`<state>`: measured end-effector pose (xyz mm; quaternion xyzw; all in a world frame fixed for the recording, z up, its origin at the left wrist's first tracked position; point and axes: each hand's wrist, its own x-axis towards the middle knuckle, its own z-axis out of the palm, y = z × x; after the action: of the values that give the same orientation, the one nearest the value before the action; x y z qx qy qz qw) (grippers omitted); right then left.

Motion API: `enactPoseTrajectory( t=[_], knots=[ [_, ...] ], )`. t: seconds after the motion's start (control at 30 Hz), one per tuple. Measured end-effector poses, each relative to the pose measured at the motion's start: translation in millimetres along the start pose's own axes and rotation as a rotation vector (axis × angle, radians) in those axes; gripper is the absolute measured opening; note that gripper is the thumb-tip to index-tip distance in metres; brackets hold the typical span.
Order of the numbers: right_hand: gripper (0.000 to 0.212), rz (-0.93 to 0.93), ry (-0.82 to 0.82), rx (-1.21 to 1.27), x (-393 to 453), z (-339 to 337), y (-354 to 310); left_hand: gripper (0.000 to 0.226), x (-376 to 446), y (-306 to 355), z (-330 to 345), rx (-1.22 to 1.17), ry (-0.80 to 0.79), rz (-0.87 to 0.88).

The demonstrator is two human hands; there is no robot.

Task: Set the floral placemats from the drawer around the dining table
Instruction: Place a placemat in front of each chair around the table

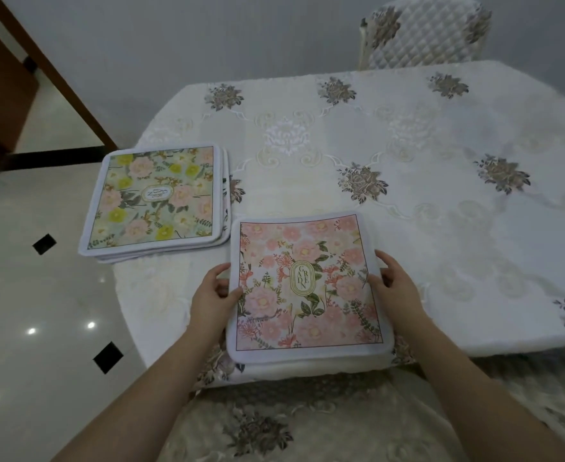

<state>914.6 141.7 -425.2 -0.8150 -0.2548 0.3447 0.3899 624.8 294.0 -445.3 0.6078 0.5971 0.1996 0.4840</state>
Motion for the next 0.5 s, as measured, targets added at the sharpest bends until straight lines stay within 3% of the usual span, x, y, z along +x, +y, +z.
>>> enactPoseTrajectory(
  t=[0.5],
  knots=[
    [0.042, -0.078, 0.081, -0.144, 15.2, 1.2, 16.6, 0.057, -1.9, -3.7, 3.6, 0.220, 0.024, 0.025]
  ],
)
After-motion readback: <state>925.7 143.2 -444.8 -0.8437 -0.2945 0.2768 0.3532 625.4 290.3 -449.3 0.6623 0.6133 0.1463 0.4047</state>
